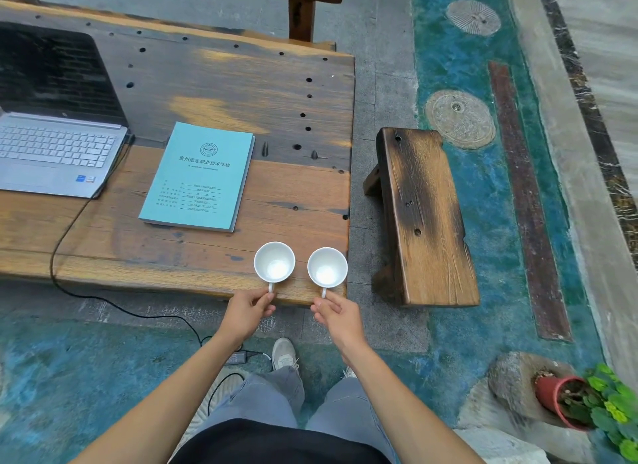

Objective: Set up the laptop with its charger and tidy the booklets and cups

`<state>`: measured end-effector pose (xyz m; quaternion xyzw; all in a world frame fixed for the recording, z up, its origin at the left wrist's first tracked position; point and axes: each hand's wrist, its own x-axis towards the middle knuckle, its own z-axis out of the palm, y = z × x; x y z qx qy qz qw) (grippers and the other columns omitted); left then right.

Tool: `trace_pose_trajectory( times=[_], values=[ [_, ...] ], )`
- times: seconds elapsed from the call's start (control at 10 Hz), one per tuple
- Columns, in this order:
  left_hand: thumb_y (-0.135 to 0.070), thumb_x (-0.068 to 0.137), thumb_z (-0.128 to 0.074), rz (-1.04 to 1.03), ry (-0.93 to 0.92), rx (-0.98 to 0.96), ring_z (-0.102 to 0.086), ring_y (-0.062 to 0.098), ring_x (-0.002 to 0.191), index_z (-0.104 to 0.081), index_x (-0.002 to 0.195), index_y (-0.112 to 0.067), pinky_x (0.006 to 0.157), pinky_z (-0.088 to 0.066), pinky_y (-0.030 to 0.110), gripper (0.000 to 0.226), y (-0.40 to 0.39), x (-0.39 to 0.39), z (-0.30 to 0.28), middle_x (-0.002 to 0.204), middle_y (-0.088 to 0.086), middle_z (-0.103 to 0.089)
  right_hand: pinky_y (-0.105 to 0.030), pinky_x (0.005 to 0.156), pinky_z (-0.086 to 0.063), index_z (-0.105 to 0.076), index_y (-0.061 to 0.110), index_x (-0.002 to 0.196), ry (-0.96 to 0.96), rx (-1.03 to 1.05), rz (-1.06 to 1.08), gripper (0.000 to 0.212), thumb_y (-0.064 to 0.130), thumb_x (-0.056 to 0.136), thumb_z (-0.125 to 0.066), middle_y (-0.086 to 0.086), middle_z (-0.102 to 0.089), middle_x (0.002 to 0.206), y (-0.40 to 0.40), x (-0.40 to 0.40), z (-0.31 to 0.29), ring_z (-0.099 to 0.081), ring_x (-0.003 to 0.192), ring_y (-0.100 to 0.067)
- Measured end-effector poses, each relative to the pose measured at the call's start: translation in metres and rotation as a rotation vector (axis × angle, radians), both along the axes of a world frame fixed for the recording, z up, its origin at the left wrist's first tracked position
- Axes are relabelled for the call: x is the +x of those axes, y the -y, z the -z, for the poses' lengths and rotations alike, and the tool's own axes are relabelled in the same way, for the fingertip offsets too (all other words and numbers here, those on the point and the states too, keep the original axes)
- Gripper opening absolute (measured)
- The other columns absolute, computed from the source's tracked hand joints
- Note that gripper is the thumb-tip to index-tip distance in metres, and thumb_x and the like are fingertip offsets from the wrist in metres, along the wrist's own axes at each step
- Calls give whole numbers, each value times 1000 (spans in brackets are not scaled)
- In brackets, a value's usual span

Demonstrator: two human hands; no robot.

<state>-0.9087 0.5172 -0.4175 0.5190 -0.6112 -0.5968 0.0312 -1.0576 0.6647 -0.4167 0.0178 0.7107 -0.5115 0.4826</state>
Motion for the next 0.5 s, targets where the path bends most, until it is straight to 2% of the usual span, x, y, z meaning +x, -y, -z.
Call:
trace_pose_trajectory(
  times=[0.1,0.2,0.3,0.4,0.5],
  values=[
    [-8,100,-57,21,22,17,-74,19,85,-64,130,-3,88,-60,37,31,1,1,-3,95,2,-75,-20,76,-59,-55,6,141,-10,4,-9,44,7,98,-64,-7,-76,109,-3,-1,-3,-76,92,-11],
    [-18,102,-55,83,64,-30,-72,25,99,-51,144,-10,95,-57,42,43,3,4,-11,112,5,-74,-22,70,-61,-57,13,137,-77,45,-23,40,10,98,-65,-4,-77,105,-10,-5,-11,-76,88,-11],
    [-37,99,-59,156,137,-137,-58,26,128,-39,153,-17,110,-44,44,62,7,11,-24,140,9,-61,-20,71,-59,-59,20,135,-294,142,-87,49,29,90,-76,-2,-74,116,-20,-16,-30,-72,89,-2],
    [-54,95,-57,244,188,-251,-24,30,152,-21,159,-26,119,-25,47,79,15,16,-35,165,13,-22,-36,100,-53,-45,30,146,-548,224,-216,77,55,81,-77,0,-61,138,-31,-27,-50,-64,113,-9],
    [-70,89,-50,265,201,-339,-7,35,154,-9,160,-34,121,-19,51,89,22,15,-53,167,15,10,-44,114,-40,-21,47,154,-757,306,-362,97,80,74,-65,8,-34,162,-31,-39,-76,-38,144,-16]
  ],
)
